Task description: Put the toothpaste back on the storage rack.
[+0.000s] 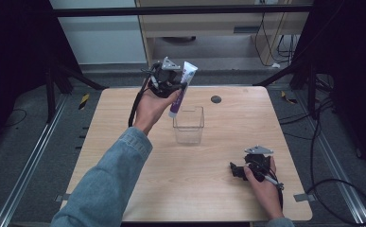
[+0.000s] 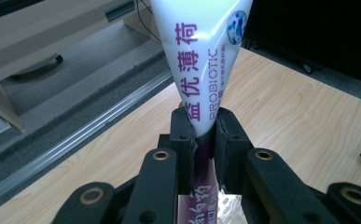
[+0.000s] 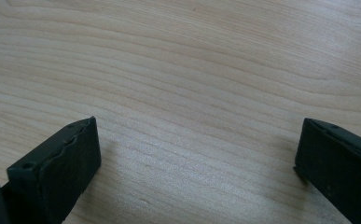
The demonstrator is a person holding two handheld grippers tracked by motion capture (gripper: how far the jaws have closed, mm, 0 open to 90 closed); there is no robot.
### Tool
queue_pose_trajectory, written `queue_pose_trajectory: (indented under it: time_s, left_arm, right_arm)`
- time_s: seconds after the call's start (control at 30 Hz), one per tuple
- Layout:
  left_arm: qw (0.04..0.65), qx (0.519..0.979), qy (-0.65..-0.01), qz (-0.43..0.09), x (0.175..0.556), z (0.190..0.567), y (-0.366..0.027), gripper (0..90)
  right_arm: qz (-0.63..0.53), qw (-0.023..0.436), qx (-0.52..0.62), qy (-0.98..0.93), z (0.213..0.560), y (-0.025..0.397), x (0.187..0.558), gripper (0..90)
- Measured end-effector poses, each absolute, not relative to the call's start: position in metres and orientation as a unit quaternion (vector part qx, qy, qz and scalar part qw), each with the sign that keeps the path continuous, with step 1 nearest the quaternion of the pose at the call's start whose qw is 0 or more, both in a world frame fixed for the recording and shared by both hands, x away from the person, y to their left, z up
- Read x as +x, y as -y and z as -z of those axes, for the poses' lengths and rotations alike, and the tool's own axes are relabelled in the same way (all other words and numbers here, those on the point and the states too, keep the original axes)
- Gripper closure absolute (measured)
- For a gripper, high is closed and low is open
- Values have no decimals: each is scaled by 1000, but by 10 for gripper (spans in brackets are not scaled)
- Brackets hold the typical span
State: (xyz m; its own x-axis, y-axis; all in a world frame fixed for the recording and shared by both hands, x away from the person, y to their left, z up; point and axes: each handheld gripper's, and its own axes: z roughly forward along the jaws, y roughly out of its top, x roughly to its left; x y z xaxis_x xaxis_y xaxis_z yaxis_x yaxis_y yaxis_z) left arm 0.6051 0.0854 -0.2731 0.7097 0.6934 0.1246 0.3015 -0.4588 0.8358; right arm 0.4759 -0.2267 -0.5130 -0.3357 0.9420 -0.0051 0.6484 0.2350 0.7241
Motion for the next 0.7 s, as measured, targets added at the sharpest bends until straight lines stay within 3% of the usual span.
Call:
queue_pose_trajectory:
  time_s: [0.7]
  left_arm:
    - [456, 802, -295, -248, 617, 270, -71, 789]
  right_arm:
    - [-321, 229, 526, -754, 513, 227, 476, 3]
